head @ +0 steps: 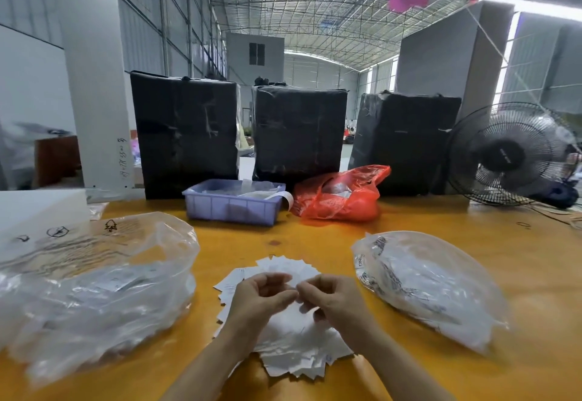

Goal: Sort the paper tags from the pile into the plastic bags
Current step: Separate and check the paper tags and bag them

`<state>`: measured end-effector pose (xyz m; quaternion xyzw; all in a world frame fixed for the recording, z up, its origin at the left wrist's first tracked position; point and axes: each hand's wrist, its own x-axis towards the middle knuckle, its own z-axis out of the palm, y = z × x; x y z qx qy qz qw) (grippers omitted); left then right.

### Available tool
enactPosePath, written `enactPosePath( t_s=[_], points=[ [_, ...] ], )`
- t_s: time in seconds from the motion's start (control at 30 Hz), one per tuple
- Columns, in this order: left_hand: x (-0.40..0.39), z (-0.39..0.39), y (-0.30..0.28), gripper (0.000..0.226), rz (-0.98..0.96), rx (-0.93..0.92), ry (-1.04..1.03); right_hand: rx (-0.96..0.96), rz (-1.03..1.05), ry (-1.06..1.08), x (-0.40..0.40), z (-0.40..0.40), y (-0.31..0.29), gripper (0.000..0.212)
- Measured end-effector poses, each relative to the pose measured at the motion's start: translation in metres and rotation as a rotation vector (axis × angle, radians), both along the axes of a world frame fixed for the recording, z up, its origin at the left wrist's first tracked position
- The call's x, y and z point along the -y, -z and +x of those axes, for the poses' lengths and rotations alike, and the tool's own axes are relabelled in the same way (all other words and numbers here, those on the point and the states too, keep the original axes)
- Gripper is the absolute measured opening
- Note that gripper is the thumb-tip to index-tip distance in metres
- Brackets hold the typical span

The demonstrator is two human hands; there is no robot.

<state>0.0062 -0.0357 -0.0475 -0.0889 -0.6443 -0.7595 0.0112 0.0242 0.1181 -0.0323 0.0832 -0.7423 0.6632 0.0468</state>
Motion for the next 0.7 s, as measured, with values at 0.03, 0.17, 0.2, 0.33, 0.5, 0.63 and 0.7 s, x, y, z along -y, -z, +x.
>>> enactPosePath(
  t_s=[0.03,0.17,0.2,0.33,0.5,0.63,0.7],
  points=[
    [0.0,0.0,-0.001,0.027,-0.002,0.0,0.025,-0.019,0.006,0.0,0.0,0.0,0.0,0.014],
    [0.0,0.0,-0.004,0.014,0.001,-0.027,0.036,-0.06,-0.016,0.005,0.003,0.001,-0.004,0.016],
    [-0.001,-0.001,-0.003,0.007,0.041,-0.016,-0.019,-0.07,-0.053,0.049,0.0,-0.001,-0.005,0.017],
    [0.006,-0.007,0.002,0.01,0.138,0.019,-0.161,-0.175,0.212,0.282,-0.026,-0.007,-0.008,0.013],
    [0.01,-0.011,0.005,0.017,0.185,0.049,-0.197,-0.105,0.551,0.235,-0.043,-0.01,-0.003,0.03],
    [0.006,-0.007,0.006,0.03,0.197,0.039,-0.182,-0.18,0.757,0.219,-0.03,-0.013,0.008,0.023],
    [0.005,-0.007,0.007,0.031,0.219,0.038,-0.207,-0.245,0.839,0.242,-0.022,-0.017,0.013,0.021]
  ],
)
